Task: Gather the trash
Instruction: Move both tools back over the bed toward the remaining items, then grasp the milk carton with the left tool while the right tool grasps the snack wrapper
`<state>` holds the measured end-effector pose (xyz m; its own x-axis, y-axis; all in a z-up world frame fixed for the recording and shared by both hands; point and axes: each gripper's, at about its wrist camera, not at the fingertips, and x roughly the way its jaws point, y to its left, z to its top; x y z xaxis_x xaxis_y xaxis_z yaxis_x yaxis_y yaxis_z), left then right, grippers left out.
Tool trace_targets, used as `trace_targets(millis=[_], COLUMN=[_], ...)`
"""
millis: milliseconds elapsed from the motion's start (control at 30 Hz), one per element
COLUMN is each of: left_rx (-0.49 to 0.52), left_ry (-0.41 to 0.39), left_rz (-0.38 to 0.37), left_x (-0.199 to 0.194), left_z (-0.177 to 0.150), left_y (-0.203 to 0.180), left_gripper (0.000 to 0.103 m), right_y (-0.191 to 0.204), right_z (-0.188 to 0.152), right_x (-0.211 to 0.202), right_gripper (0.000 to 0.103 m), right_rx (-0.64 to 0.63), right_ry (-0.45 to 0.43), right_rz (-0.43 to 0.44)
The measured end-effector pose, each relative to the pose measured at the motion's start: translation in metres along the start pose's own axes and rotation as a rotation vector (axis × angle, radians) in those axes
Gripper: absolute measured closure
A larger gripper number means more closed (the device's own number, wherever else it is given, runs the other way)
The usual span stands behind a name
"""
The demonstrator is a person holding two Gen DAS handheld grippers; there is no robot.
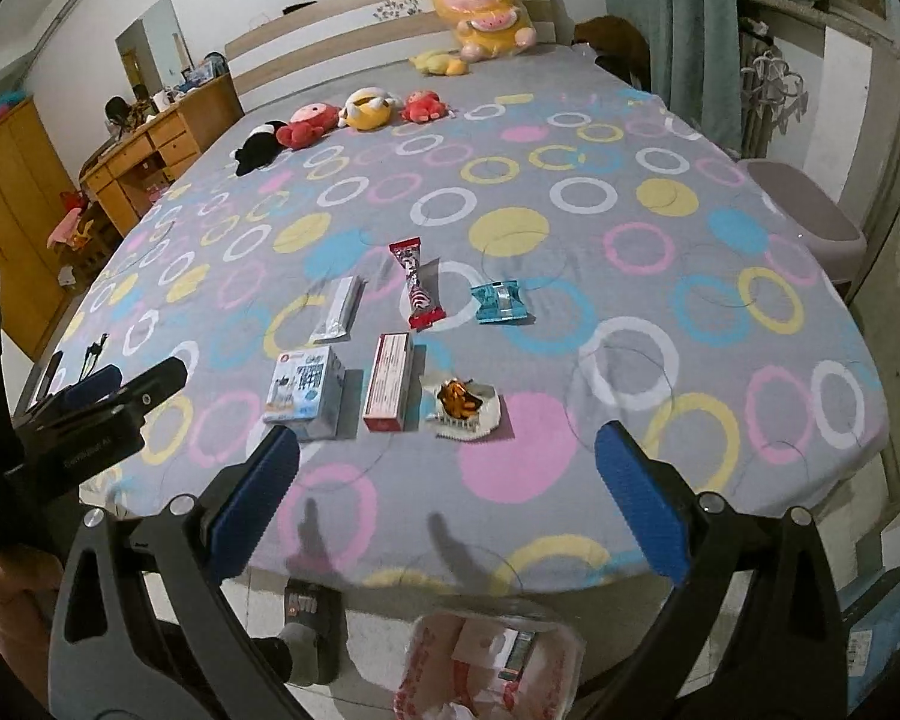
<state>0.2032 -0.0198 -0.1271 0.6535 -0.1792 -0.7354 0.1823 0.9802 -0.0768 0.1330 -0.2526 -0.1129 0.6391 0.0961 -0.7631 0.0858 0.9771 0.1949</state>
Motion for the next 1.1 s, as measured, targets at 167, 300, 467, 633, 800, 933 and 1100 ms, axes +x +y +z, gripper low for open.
trace_targets(millis=[167, 300, 467, 633, 800, 933, 1100], left_rx=[-0.011, -0.031, -0.033, -0.024, -0.031, -0.025, -0.015], left_ry=[0.035, 0.079, 0.111, 0.156, 0.196, 0.221, 0.253], left_rz=[-0.023, -0.038, -0.031, -0.038, -0.04, -0.033, -0.009], left_x=[0.034, 0.061, 0.088, 0.11, 0.131, 0.144, 0.16], left_z=[0.012, 0.014, 0.012, 0.013, 0.014, 0.014, 0.01], left_y=[0.003, 0.007, 0.009, 0.008, 0.006, -0.001, -0.004], left_gripper=[0.008, 0.008, 0.008, 0.008, 0.008, 0.008, 0.008], right_y=[0.002, 0.005, 0.005, 0.003, -0.002, -0.006, -0.012], right_z=[0.011, 0.017, 0.022, 0.024, 0.023, 0.019, 0.014], right_x=[0.031, 0.053, 0.074, 0.093, 0.115, 0.137, 0.167], right_gripper=[0.007, 0.007, 0.007, 0.007, 0.007, 0.007, 0.007], right_rx=[-0.006, -0.014, -0.016, -0.023, -0.016, -0.024, -0.037], right_ry=[0.035, 0.062, 0.079, 0.103, 0.129, 0.164, 0.223], right_rz=[-0.013, -0.021, -0.028, -0.039, -0.052, -0.069, -0.085])
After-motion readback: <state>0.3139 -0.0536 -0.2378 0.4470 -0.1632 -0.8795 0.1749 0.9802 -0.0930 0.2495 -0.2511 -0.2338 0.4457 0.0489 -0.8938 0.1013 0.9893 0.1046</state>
